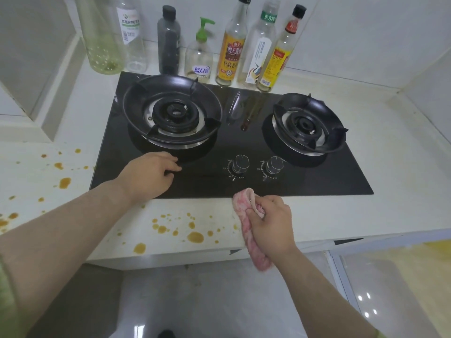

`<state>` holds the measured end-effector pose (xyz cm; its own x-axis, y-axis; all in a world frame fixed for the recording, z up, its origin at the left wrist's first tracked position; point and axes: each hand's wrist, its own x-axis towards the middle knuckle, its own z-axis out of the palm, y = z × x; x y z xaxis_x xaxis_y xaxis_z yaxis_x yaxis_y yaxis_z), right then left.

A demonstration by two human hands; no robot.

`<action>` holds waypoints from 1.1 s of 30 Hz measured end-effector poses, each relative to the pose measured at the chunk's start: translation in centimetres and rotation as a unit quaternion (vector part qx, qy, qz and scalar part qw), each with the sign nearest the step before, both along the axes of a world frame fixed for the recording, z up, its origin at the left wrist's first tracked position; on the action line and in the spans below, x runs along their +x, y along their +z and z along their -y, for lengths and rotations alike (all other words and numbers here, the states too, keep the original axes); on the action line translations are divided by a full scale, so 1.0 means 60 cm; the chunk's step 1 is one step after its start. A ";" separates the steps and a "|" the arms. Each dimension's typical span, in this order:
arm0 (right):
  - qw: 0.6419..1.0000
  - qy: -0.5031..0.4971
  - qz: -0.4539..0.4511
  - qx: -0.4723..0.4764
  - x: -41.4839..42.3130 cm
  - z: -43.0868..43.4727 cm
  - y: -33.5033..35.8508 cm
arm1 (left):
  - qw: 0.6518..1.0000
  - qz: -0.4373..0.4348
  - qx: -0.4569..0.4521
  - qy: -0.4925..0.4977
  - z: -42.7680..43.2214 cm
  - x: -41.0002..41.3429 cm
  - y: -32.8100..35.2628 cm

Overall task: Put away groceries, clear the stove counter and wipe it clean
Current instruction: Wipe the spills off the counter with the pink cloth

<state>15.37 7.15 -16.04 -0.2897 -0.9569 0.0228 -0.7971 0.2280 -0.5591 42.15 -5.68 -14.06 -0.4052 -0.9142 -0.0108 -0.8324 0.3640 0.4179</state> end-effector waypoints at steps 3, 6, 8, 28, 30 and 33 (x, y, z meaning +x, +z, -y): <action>1.000 -0.010 0.000 0.005 0.031 0.001 0.002 | 1.000 0.005 0.003 0.000 -0.001 -0.003 0.003; 1.000 -0.017 0.002 0.018 0.056 0.003 0.005 | 0.999 0.028 0.031 -0.011 -0.003 -0.004 0.013; 0.999 -0.014 0.043 0.029 0.051 0.003 0.016 | 0.998 0.021 0.059 -0.008 -0.019 -0.011 0.023; 0.965 0.247 -0.082 -0.001 -0.257 0.089 0.004 | 0.952 -0.029 -0.035 0.302 -0.249 -0.381 -0.020; 0.956 0.281 -0.085 0.010 -0.268 0.094 0.005 | 0.946 -0.040 -0.062 0.317 -0.250 -0.382 -0.026; 0.952 0.289 -0.101 0.004 -0.267 0.084 0.000 | 0.939 -0.055 -0.074 0.332 -0.250 -0.385 -0.027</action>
<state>-0.62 2.09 -16.05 0.2953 -0.9553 0.0142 -0.8813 -0.2781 -0.3821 19.05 9.30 -15.66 0.2634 -0.9537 0.1451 -0.8510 -0.1589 0.5005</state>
